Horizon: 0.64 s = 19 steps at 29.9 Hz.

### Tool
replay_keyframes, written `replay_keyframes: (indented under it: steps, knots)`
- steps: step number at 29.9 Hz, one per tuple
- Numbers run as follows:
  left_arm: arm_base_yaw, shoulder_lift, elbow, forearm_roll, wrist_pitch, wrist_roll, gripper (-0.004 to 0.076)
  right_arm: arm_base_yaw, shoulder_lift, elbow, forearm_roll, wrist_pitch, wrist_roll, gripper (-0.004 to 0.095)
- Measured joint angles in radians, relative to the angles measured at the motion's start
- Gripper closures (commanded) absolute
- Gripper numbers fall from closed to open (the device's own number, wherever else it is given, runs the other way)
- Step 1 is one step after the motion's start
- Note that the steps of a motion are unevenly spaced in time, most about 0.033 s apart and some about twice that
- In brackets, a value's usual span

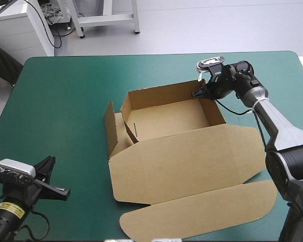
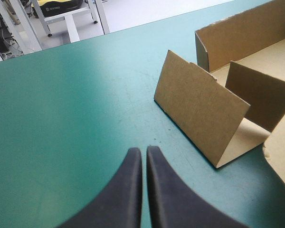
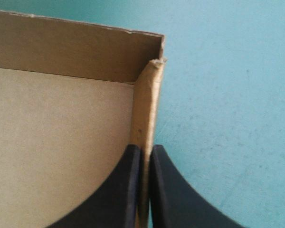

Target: Fold the box

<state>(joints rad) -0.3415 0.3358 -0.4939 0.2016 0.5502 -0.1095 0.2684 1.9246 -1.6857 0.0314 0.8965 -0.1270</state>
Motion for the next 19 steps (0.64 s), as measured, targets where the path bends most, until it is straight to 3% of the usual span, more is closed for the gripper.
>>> replay_keyframes:
  steps: [3, 6, 10, 19]
  knots:
    - [0.0, 0.0, 0.0, 0.0, 0.001, 0.0, 0.0712, 0.002, 0.001, -0.014, -0.002, 0.033, -0.013, 0.0699]
    - [0.0, 0.0, 0.0, 0.0, 0.001, 0.0, 0.0712, 0.01, 0.032, -0.038, 0.008, 0.182, -0.019, 0.0579]
    - [0.0, 0.0, 0.0, 0.001, 0.001, 0.0, 0.0712, 0.02, 0.066, -0.115, 0.026, 0.313, -0.021, 0.0539]
    - [0.0, 0.0, 0.0, 0.0, 0.001, 0.0, 0.0712, 0.023, -0.007, -0.24, 0.032, 0.337, -0.018, 0.0539]
